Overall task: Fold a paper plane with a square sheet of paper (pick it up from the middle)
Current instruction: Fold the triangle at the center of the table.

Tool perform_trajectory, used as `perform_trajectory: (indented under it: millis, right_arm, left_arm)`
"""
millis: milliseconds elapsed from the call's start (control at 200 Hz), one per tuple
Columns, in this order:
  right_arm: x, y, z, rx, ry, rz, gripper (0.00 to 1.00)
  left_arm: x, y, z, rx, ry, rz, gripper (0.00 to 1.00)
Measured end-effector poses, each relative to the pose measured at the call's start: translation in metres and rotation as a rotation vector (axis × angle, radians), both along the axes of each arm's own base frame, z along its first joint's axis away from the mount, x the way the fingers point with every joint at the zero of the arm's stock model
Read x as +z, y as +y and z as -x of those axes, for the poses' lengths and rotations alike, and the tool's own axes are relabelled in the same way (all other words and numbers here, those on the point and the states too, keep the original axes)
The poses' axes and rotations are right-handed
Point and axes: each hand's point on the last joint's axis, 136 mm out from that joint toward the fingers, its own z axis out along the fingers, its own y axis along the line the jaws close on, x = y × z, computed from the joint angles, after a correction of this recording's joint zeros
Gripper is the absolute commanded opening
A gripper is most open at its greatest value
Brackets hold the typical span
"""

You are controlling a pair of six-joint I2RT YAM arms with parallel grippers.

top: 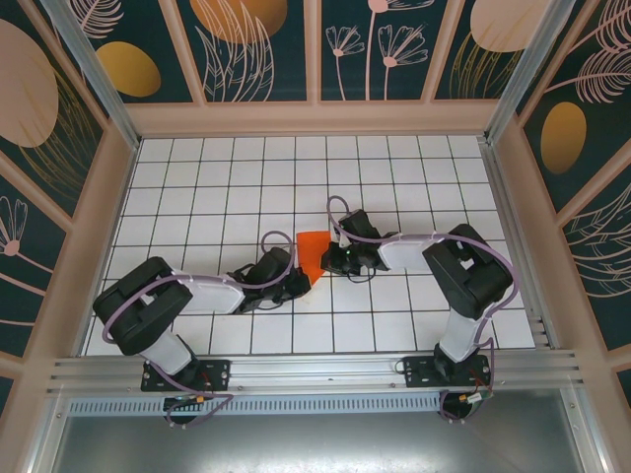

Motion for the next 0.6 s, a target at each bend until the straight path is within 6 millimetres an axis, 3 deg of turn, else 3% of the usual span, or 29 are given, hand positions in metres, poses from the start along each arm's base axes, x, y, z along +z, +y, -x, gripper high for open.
perform_trajectory:
  millis: [600]
  right_arm:
    - [0.0, 0.001, 0.0, -0.004, 0.007, 0.001, 0.05]
  left_arm:
    - [0.0, 0.022, 0.03, -0.089, 0.002, -0.096, 0.02]
